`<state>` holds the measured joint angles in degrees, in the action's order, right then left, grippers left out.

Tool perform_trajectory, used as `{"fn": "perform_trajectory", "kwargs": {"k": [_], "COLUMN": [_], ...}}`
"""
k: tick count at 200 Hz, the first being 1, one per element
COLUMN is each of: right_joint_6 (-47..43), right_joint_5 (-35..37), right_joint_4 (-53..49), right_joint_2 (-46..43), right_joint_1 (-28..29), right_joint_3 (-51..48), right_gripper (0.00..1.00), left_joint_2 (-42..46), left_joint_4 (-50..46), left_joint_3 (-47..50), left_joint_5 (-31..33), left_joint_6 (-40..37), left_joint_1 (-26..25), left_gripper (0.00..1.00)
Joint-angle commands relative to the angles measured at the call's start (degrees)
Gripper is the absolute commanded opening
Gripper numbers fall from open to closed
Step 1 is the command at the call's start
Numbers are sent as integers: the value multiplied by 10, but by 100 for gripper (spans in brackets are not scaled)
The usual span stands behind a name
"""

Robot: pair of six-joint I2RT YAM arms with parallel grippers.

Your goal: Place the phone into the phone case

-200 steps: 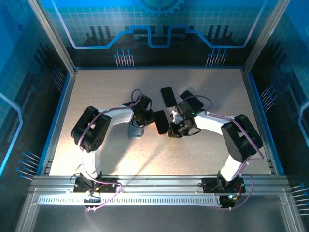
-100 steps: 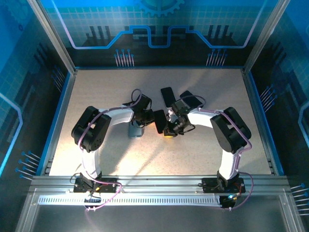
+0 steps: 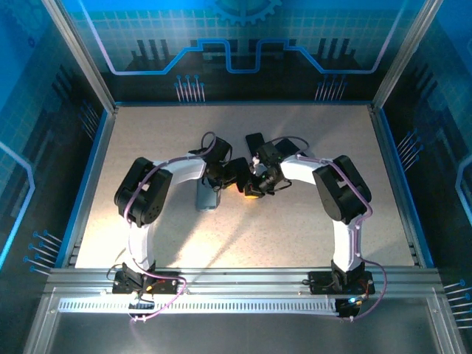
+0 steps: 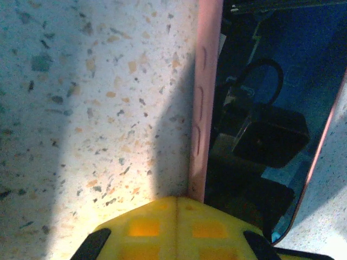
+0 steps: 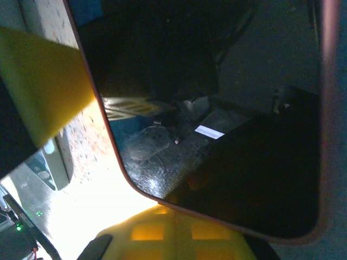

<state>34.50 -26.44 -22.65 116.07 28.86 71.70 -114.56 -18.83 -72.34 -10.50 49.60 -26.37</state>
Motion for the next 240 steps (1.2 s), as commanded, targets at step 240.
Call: {"fn": "perform_trajectory", "kwargs": {"k": [240], "right_joint_6": [-15], "right_joint_5": [11], "right_joint_4": [21], "right_joint_2": [160], "right_joint_1": [-52], "right_joint_3": [230], "right_gripper": [0], "left_joint_2": [36], "left_joint_4": [6], "left_joint_3": [-20], "left_joint_5": [70], "left_joint_6": [-27], "left_joint_1": [94], "left_gripper": [3]}}
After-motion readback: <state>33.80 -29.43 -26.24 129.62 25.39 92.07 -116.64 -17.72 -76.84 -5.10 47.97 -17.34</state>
